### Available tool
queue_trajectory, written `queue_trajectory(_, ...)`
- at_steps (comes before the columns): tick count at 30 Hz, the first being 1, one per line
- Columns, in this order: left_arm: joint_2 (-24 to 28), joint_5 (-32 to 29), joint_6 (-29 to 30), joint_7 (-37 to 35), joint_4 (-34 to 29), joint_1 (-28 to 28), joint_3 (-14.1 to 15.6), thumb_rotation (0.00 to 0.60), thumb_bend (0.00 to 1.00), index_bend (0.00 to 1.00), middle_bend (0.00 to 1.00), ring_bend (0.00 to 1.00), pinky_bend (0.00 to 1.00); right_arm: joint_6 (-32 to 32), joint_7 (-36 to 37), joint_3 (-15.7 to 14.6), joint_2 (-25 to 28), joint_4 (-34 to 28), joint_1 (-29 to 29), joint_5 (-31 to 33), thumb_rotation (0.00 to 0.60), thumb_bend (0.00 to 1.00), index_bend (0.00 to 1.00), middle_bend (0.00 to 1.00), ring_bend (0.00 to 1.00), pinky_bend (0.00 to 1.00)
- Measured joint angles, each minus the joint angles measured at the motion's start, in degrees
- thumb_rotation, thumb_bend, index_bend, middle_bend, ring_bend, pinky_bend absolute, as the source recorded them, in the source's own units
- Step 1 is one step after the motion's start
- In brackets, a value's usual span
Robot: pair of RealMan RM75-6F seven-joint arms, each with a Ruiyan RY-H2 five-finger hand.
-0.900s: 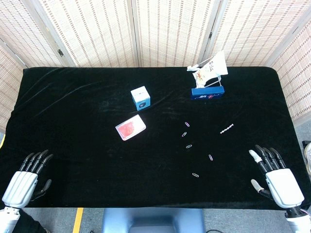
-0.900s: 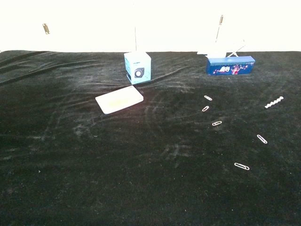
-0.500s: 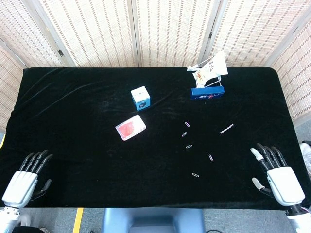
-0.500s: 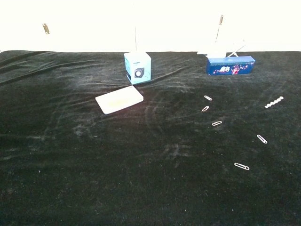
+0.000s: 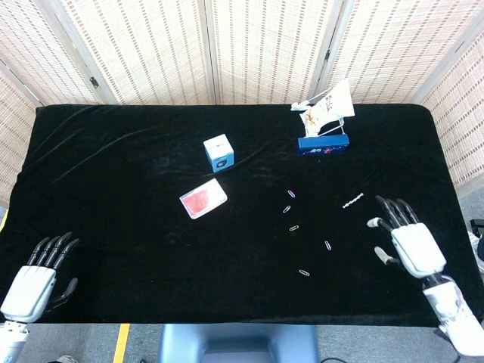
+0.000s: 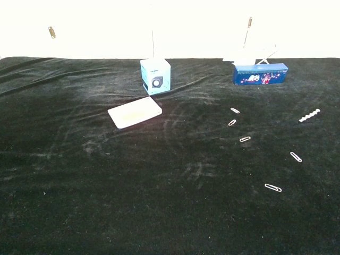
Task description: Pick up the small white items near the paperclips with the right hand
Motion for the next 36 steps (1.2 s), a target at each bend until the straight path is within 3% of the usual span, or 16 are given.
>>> queue_trajectory(15,0.77,0.69,1.12,-1.9,-0.02,0.4,0.13,0.6,0.5,0.0,0.0,0.0,0.0,-14.09,-4.72,3.56,-13.48,17.92,9.17,10.54,0.6,0.31,0.43,0.0,0.0,0.0)
queue_trajectory(36,1.39,0.81,1.66,-3.62,0.11,0.64,0.11,0.6,0.5,0.0,0.0,0.0,0.0,-22.17,-11.32,5.82,-21.32,28.79,16.8,17.87,0.6,0.35,0.44,0.0,0.0,0.0)
